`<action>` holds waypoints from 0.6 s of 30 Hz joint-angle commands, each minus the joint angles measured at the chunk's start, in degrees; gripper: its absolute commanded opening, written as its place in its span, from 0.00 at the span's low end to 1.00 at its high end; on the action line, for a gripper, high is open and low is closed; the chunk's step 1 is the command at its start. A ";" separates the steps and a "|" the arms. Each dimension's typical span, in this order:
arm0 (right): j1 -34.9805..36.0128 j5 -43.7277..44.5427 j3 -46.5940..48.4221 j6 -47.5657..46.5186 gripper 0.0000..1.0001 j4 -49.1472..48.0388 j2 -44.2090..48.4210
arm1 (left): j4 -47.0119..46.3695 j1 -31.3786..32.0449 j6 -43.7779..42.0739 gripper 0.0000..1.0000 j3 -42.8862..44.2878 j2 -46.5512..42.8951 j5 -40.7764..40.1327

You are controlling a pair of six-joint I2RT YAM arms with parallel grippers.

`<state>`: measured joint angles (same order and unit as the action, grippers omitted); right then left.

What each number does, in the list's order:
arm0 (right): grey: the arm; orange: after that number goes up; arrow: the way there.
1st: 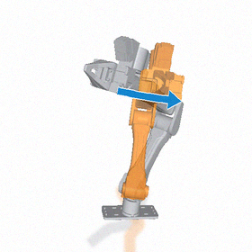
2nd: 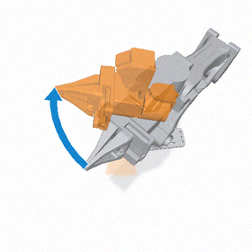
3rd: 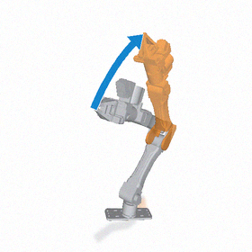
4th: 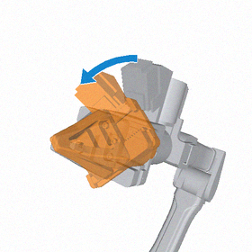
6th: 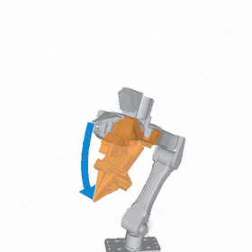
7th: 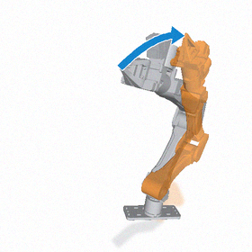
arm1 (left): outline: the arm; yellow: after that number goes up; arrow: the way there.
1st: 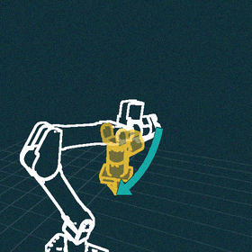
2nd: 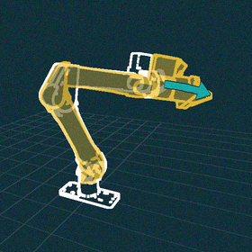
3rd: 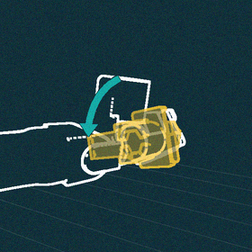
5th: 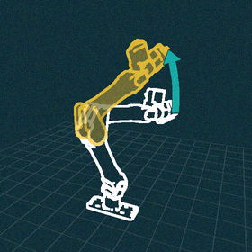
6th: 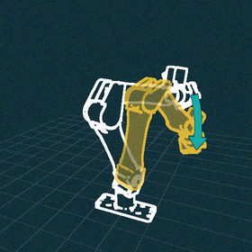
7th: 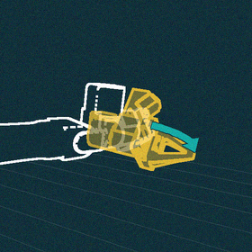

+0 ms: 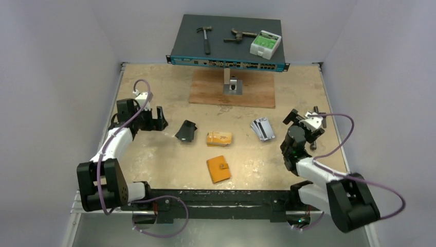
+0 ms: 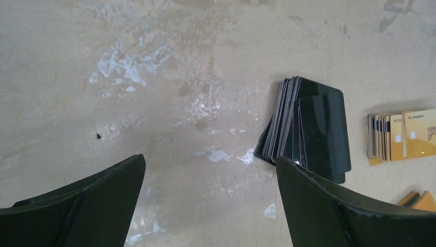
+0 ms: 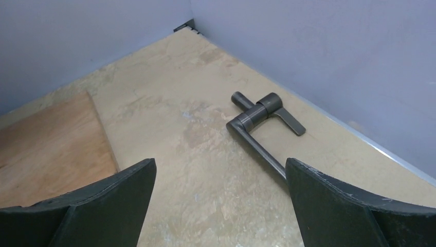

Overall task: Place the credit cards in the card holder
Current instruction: Reset both arms

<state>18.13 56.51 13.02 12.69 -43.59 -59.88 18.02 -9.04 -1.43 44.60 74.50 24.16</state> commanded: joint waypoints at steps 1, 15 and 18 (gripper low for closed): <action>-3.00 -8.68 1.49 -3.32 0.99 -18.86 -12.00 | -27.36 -0.01 4.36 1.00 -7.88 -5.15 -0.37; -4.40 -25.11 -3.36 -14.11 0.99 -47.80 -29.06 | -73.93 4.37 -0.94 1.00 -27.63 3.40 -1.33; -9.56 -29.78 3.75 -7.63 0.99 -30.97 -27.05 | -70.64 4.21 -1.53 1.00 -27.26 2.22 -1.65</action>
<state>12.75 33.08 10.17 2.57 -78.06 -89.21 -46.35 -4.80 -0.84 15.66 77.93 22.92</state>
